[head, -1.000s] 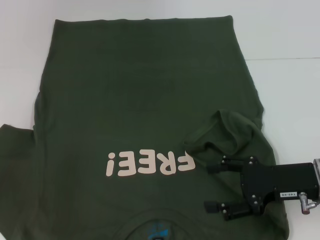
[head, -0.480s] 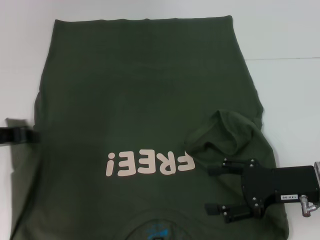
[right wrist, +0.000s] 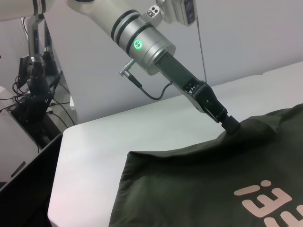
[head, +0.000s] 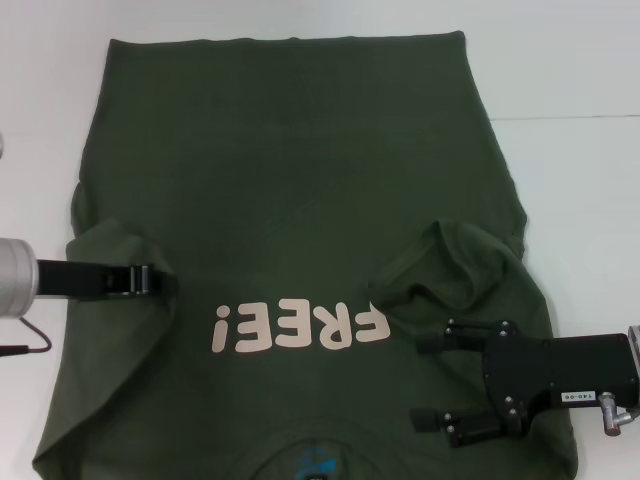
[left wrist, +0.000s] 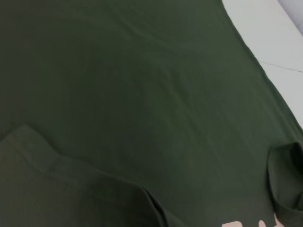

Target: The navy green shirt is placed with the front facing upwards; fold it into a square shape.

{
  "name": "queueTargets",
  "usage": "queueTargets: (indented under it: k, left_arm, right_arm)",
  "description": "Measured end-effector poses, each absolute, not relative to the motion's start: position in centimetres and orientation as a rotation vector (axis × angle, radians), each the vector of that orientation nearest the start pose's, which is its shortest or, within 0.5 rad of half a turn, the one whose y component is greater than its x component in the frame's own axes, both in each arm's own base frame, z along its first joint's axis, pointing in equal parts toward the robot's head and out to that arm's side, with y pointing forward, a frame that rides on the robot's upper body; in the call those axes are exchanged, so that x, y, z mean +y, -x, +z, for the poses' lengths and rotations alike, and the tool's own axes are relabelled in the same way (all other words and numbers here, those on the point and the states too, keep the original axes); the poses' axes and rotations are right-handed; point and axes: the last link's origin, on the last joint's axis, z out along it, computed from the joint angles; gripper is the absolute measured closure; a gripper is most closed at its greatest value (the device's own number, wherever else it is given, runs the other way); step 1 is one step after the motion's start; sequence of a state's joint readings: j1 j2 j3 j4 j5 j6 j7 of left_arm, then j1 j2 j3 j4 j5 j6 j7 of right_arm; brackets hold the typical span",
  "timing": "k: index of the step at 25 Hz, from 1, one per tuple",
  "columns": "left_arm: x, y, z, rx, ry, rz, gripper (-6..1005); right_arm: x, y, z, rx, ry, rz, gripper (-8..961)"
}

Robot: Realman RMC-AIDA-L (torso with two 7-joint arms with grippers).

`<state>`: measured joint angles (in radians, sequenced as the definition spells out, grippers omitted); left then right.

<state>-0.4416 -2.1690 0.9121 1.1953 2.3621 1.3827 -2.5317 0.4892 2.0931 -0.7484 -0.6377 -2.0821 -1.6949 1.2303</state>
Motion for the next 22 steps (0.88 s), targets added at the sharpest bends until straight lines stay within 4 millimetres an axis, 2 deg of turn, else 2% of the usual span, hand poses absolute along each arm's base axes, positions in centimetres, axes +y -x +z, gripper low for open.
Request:
queueTargets:
  k: [12,17,22]
  left_arm:
    - [35.6,25.9,0.0,-1.607,2.246,-0.263,976]
    - [35.5,26.5,0.1,-1.644,2.236,-0.291,928]
    - [35.2,26.1,1.1,-1.563,2.304,-0.419,773]
  right_arm:
    - [29.1,-26.5,-2.1,0.437,2.953,0.675,12]
    - [29.0,-26.4,-1.9,0.419,2.961,0.679,12]
    - [29.4,-26.3,-0.4,0.410,2.938,0.671,13]
